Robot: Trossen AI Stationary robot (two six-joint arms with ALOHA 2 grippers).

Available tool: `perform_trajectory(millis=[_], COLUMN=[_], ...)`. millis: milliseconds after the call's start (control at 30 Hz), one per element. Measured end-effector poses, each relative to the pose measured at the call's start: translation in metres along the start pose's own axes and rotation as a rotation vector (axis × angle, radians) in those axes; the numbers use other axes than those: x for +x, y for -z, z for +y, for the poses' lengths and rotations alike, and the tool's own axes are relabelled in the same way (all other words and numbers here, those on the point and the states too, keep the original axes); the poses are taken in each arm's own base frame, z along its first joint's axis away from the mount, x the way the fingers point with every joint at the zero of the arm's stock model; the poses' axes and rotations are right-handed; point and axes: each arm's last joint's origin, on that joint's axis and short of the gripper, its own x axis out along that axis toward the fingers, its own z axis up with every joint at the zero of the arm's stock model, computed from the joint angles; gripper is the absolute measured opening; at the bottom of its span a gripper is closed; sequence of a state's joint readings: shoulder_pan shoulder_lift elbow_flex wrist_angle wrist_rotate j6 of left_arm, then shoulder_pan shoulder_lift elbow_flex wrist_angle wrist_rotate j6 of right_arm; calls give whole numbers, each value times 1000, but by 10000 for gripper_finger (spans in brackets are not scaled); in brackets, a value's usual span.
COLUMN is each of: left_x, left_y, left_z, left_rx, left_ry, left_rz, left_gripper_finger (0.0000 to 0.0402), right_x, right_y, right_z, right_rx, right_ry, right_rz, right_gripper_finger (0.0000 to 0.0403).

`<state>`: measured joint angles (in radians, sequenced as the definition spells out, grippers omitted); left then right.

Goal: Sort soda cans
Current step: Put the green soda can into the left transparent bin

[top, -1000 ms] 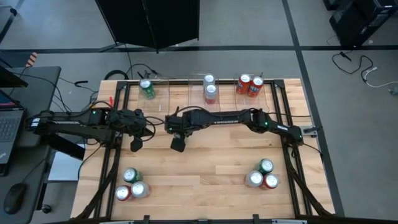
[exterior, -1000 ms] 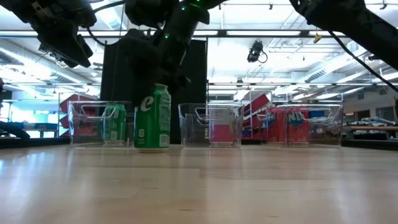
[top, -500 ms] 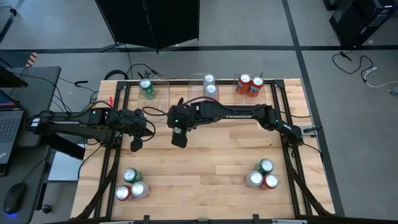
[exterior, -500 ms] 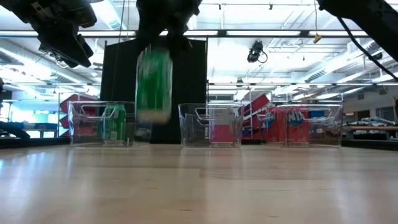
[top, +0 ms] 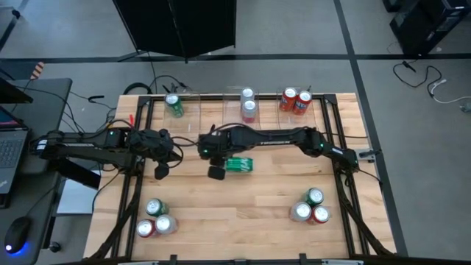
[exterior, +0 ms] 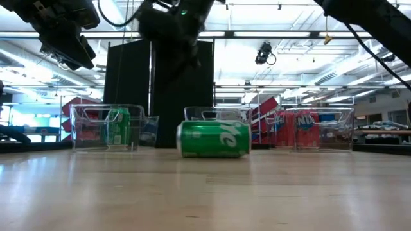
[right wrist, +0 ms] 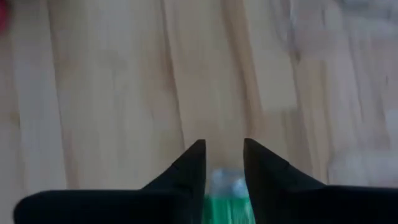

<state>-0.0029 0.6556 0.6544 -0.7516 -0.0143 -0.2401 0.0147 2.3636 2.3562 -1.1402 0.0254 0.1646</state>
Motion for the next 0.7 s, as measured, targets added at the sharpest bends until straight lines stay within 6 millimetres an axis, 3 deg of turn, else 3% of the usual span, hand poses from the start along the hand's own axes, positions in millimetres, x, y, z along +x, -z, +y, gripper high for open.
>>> perform_trajectory(millis=[133,267,500,700], left_x=[0,0,0,0], left_y=[1,1,1,1], left_z=[0,0,0,0], left_rx=[0,16,22,22], left_ry=[-2,-2,-2,8], left_rz=[7,7,8,13], left_gripper_finger=[2,2,2,2], right_x=[-13,-15,-3,10], right_y=[18,36,52,64], right_z=[13,22,23,19], right_rx=[-4,-18,-47,-86], right_ry=[45,136,203,259], right_rz=[146,286,404,479], right_gripper_finger=[94,123,201,229])
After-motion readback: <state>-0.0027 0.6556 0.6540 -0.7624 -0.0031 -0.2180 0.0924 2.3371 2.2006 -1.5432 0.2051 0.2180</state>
